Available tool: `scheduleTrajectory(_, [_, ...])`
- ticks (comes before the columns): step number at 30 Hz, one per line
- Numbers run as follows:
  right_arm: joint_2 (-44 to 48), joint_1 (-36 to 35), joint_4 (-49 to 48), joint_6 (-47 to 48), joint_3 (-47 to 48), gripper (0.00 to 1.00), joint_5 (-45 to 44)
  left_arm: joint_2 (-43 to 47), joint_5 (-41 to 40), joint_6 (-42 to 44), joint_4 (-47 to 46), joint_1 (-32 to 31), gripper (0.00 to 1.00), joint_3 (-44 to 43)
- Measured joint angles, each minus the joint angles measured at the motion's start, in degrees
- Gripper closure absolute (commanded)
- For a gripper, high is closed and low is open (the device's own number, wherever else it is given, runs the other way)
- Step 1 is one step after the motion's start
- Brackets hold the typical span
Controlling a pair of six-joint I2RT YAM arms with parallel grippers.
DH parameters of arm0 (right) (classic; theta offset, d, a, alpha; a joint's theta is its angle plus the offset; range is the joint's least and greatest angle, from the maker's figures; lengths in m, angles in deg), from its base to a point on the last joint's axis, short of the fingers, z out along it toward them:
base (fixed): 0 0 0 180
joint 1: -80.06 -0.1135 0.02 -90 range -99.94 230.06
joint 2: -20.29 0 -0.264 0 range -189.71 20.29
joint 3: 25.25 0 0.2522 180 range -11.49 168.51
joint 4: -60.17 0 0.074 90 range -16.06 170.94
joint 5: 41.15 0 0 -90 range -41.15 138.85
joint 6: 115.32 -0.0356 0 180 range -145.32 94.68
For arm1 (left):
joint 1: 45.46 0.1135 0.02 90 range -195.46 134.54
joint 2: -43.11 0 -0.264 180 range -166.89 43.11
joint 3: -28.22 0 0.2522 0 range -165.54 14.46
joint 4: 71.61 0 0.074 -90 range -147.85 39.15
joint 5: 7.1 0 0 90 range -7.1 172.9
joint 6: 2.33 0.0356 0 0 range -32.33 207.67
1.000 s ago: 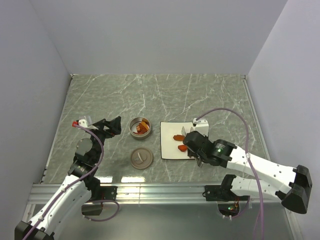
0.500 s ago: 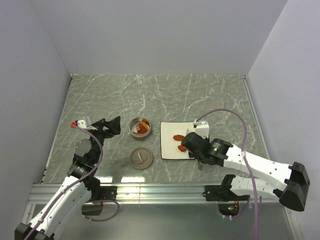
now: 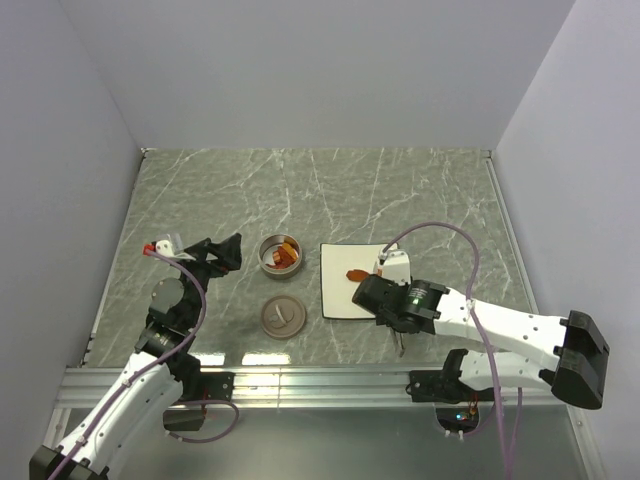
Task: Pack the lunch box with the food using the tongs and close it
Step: Pick up the food using the clamp
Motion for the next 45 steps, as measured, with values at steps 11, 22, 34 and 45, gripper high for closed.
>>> scheduleTrajectory(11, [-1.77,0.0,2.99,-1.64,0.85,0.51,-1.49,0.02,0.0,-0.04,0.07,0.0,0.0,0.52])
scheduleTrajectory(22, [-1.44,-1.03,1.81,-0.85,0.85,0.6,-0.11,0.07,0.0,-0.85,0.07,0.0,0.01,0.52])
scheduleTrajectory(34, [-2.45,-1.11,3.02,1.4,9.2,0.62,-3.41,0.11,0.0,-0.85,0.07,0.0,0.01,0.52])
scheduleTrajectory(45, [-9.01,-1.11,0.35,5.99,15.74,0.6,-4.48,0.11,0.0,-0.85,0.04,0.0,0.0,0.52])
